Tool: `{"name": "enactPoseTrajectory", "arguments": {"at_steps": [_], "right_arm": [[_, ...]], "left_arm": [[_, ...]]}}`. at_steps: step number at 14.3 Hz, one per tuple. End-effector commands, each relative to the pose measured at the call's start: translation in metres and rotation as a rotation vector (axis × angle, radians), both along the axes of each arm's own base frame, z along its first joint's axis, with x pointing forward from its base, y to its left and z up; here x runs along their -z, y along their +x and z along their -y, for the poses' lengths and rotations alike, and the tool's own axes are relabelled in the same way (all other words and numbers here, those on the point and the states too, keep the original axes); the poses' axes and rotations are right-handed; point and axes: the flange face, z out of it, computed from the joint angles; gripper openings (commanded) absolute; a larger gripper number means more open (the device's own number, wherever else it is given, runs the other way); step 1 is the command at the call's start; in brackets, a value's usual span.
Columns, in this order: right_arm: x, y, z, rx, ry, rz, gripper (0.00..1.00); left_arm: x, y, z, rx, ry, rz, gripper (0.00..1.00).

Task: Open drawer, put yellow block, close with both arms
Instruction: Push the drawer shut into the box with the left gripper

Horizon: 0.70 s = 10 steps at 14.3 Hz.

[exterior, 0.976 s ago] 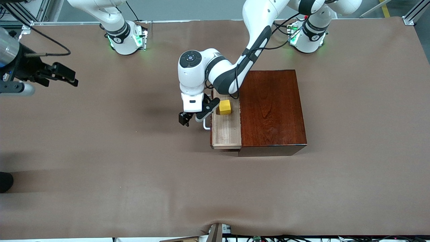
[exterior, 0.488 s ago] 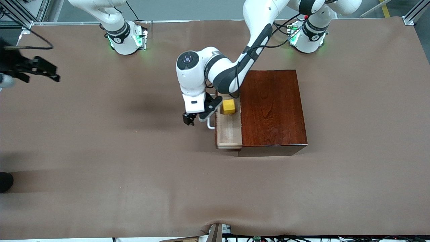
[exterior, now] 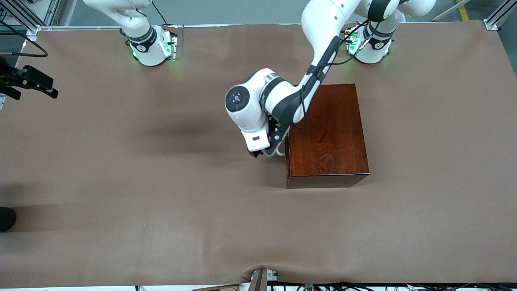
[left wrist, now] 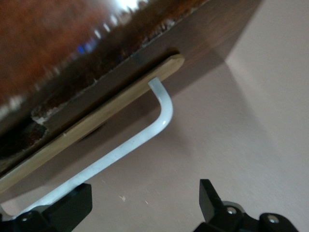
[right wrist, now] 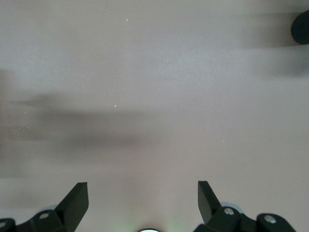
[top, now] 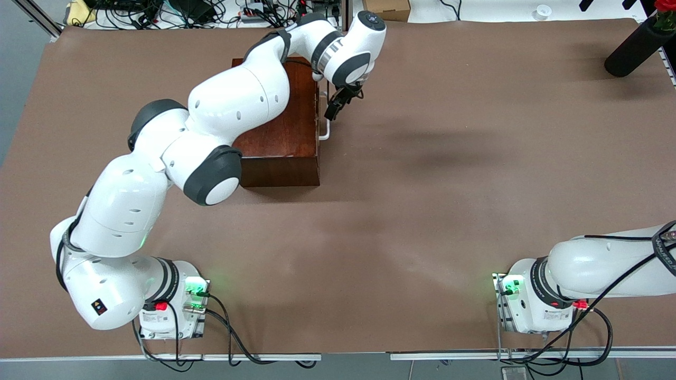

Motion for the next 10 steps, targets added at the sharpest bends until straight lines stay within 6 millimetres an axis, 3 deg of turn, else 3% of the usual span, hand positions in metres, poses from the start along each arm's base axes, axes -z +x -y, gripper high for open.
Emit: {"name": "enactPoseTrajectory", "arguments": {"at_steps": [1,5,7,9,10], "right_arm": [[-0.007,-0.006,-0.014,-0.033,-0.008,-0.008,1.00],[-0.007,-0.007,-0.018,-0.034,-0.002,-0.016,1.00],[-0.007,-0.009,-0.013,-0.028,-0.001,-0.025,1.00],[-0.007,-0.009,-0.014,-0.031,0.000,-0.023,1.00],[-0.007,-0.008,-0.020,-0.040,-0.002,-0.020,1.00]], "left_arm": [[0.002,0.000,-0.022,-0.032,0.075,-0.040,1.00],[-0.003,-0.004,-0.013,-0.019,0.053,-0.037,1.00],[-0.008,-0.017,0.010,0.027,-0.006,-0.014,1.00],[-0.050,-0.026,0.021,0.064,-0.062,0.023,1.00],[-0.082,-0.027,0.020,0.089,-0.093,0.046,1.00]]}}
